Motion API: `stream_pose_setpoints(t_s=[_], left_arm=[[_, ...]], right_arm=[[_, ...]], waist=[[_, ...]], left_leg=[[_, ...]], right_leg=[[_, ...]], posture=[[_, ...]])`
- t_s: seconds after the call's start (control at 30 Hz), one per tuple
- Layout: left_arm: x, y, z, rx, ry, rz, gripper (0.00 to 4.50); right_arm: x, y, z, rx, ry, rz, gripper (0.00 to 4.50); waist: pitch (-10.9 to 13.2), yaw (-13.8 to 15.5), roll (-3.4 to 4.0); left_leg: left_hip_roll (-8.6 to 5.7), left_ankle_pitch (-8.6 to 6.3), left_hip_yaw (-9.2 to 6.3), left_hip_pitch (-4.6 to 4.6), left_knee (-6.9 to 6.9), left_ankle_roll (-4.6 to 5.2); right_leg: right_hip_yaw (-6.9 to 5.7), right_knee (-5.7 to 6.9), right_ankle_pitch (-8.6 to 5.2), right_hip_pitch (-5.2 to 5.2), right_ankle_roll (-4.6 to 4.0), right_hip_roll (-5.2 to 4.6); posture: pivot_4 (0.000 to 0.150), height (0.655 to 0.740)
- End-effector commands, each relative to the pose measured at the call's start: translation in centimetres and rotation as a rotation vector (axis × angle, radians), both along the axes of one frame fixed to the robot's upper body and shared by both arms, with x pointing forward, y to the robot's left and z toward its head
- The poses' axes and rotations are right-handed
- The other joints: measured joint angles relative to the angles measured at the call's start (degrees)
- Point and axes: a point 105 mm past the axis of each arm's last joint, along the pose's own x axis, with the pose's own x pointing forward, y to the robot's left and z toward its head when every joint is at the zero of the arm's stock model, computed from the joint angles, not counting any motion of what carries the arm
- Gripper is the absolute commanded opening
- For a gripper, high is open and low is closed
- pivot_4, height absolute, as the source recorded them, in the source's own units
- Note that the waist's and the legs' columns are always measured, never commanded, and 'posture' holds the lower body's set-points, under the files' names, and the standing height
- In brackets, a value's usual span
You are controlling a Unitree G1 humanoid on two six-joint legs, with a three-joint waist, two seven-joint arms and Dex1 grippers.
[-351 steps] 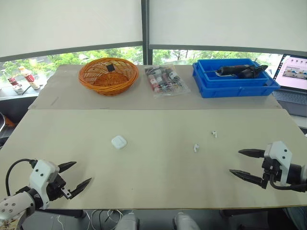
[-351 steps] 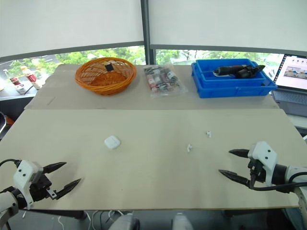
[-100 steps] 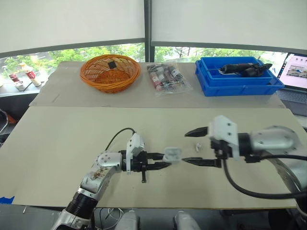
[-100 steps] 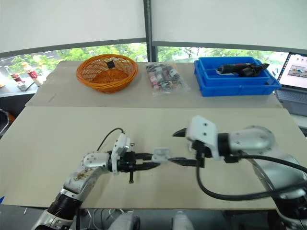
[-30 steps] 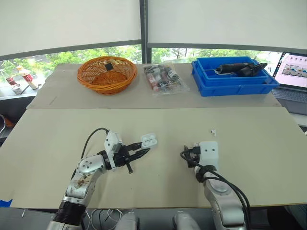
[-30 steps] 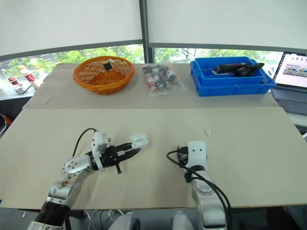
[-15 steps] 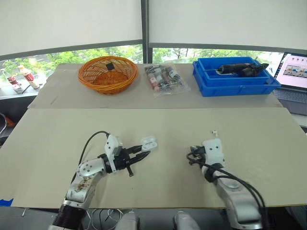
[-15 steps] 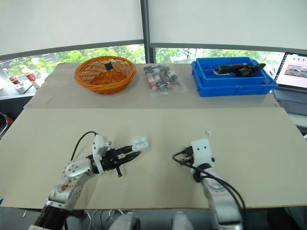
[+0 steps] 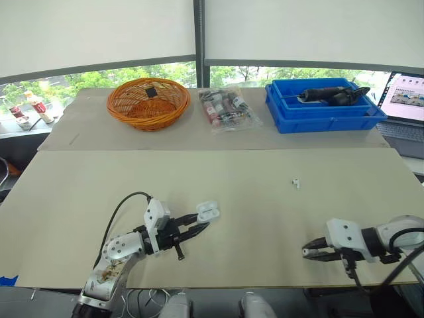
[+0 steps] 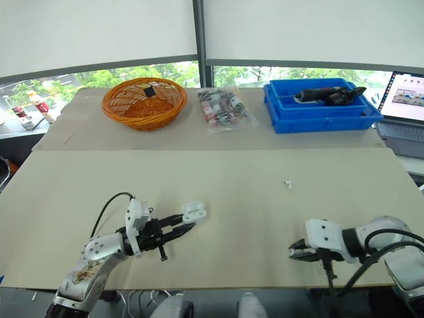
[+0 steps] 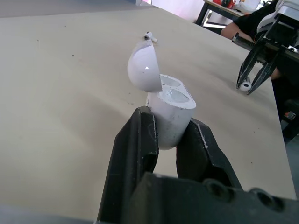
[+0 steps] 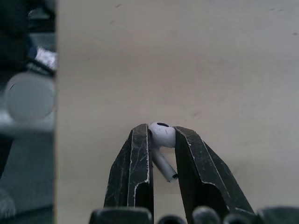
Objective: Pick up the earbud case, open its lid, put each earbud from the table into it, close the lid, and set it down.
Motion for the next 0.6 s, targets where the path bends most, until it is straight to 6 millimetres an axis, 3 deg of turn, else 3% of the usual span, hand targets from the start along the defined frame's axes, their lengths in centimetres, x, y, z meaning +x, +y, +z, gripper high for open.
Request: stream_pose_setpoints(t_s=[0.03, 0.37, 0.43, 0.6], left_arm=[[-0.54, -0.23, 1.18, -0.015, -0.035, -0.012, 0.53], [-0.86, -0.06, 1.18, -0.008, -0.023, -0.008, 0.53], [-0.89, -0.10, 1.18, -0.008, -0.022, -0.008, 0.53], [-1.06, -0.30, 1.17, -0.010, -0.014, -0.014, 0.53]], right_arm=[[-0.39, -0.61, 0.65, -0.040, 0.001, 0.096, 0.33], [-0.58, -0.79, 0.17, -0.048, 0.036, 0.080, 0.33], [-0.42, -0.74, 0.07, -0.041, 0.022, 0.071, 1.38], [-0.33, -0.74, -0.04, -0.040, -0.005, 0.075, 3.02]], waist=[[0.00, 0.08, 0.00], [0.00, 0.25, 0.00], [0.00, 0.20, 0.00], [0.00, 0.17, 0.00]], left_leg=[[-0.01, 0.00, 0.00, -0.01, 0.01, 0.00], [-0.01, 0.00, -0.10, -0.01, 0.02, 0.00], [-0.01, 0.00, -0.11, -0.01, 0.02, 0.00], [-0.01, 0.00, -0.11, 0.01, 0.01, 0.00]], right_leg=[[0.01, 0.00, 0.00, 0.00, 0.00, -0.01], [0.01, 0.00, 0.00, 0.00, 0.00, -0.03], [0.02, 0.00, 0.00, 0.00, 0.00, -0.03], [0.02, 0.01, 0.00, 0.01, 0.00, -0.02]], posture=[[0.150, 0.7400], [0.150, 0.7400], [0.150, 0.7400], [0.150, 0.7400]])
